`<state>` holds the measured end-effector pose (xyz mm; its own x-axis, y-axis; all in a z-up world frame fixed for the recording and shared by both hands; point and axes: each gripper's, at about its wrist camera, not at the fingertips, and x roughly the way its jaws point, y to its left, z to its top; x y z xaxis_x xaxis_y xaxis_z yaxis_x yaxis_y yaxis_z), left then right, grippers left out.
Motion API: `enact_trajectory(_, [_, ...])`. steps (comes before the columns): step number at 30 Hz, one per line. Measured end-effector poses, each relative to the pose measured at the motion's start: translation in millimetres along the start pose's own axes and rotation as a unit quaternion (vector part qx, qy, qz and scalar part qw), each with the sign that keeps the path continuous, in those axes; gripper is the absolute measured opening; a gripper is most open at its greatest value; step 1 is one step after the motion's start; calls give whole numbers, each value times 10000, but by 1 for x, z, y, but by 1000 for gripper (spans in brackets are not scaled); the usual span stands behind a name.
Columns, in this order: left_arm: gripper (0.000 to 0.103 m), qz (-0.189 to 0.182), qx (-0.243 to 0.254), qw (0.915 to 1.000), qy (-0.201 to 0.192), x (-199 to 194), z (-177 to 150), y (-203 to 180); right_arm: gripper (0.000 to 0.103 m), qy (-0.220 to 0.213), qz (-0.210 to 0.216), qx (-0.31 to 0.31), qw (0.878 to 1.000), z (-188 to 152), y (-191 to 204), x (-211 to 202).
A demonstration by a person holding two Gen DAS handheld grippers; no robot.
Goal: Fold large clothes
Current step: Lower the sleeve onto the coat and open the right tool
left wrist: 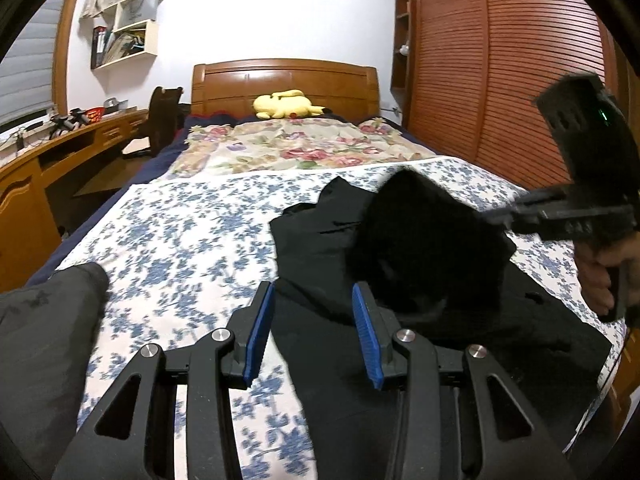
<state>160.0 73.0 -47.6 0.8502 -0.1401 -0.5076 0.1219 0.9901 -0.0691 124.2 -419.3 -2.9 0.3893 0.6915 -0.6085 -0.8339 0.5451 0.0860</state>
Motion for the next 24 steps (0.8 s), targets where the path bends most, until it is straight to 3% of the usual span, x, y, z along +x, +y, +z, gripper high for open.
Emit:
enact_trajectory(5, [41,130,-91,9999,51,-3,-7,19,6,315,61,7,9995,-25,8,23])
enact_trajectory(11, [41,128,-135,9998,73,-5,-11,27,16,630,-110,30,9979,-42,21,46])
enact_trajectory(18, [41,9,5,9999,141,-3,-15,14,40,680,-131,284,9972,-65,24,28])
enact_trajectory(24, [41,-150,206,9993,267,4,-21,-7,42,621,-501,421,9959,-74,20,6])
